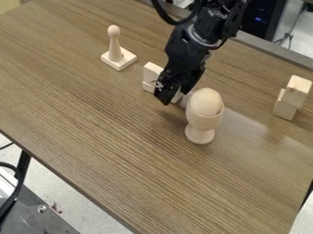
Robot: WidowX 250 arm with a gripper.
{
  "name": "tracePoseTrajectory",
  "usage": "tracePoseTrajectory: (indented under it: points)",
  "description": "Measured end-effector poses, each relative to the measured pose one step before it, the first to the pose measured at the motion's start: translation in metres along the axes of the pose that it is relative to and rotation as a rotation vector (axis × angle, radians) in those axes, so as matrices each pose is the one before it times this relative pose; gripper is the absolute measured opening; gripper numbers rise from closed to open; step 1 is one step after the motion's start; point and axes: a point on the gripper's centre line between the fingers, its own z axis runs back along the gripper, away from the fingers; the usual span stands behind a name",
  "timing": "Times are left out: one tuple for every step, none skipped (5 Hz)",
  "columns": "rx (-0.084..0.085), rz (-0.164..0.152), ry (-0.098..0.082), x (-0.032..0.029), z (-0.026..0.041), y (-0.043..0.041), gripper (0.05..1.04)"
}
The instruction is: Move the triangle box and place top of the other triangle
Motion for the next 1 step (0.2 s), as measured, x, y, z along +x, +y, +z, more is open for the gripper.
tracePoseTrajectory:
  points:
    - [-0.0078, -0.009, -0.0034, -0.00261, 0.00193, -0.00177, 0.998]
